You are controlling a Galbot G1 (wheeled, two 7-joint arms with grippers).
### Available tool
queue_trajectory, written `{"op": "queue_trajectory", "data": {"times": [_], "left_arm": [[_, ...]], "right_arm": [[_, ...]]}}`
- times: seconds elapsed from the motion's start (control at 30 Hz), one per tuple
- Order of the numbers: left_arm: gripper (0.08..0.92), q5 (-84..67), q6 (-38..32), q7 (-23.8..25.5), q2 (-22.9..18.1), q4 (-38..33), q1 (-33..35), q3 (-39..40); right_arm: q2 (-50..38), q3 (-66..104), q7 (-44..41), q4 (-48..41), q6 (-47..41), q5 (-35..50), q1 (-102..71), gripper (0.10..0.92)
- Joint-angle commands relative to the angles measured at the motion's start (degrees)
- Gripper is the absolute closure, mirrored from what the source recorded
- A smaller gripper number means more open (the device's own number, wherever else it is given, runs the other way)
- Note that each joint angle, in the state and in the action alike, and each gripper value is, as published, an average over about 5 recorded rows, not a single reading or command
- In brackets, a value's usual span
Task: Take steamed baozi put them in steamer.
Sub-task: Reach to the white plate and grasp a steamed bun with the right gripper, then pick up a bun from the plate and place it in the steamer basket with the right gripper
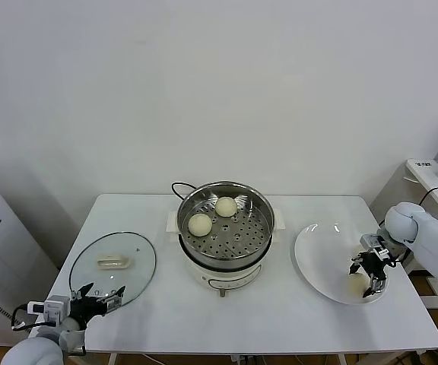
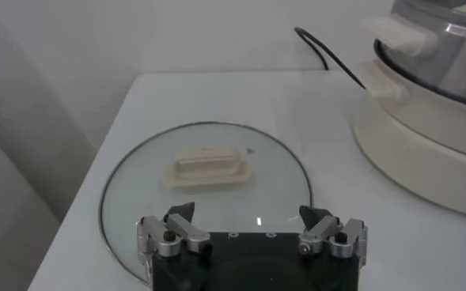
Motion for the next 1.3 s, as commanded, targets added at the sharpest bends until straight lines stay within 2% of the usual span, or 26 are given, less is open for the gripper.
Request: {"op": "queue_trajectory", "data": {"times": [0.03, 0.3, 0.5, 0.63, 0.87, 1.3], "left_arm": [[0.177, 0.03, 0.06, -0.04, -0.07, -0.04, -0.08, 0.04], [0.177, 0.26, 0.26, -0.21, -0.51, -0.14, -0.11, 0.25], [0.177, 0.44, 0.47, -0.36, -0.67, -0.23, -0.15, 0.32], [0.177, 0.57, 0.51, -0.43, -0.86, -0.27, -0.18, 0.27], [0.177, 0.74, 0.55, -0.48, -1.04, -0.23, -0.38, 0.6], [0.177, 0.68, 0.21, -0.36, -0.93, -0.22, -0.24, 0.45]], "right_arm": [[0.01, 0.22, -1.3, 0.24, -0.15, 1.1, -0.06, 0.477], [-3.18, -4.72, -2.72, 3.71, -0.27, 4.73, 7.15, 0.508], [-3.18, -14.89, -3.49, 6.92, 0.93, 11.22, 23.41, 0.508], [1.82, -19.8, -2.8, 8.03, 3.31, 15.0, 34.47, 0.508], [13.93, -19.57, -1.14, 8.61, 10.08, 17.25, 41.74, 0.508], [28.37, -15.4, 2.1, 10.43, 28.25, 9.87, 37.13, 0.508]]}}
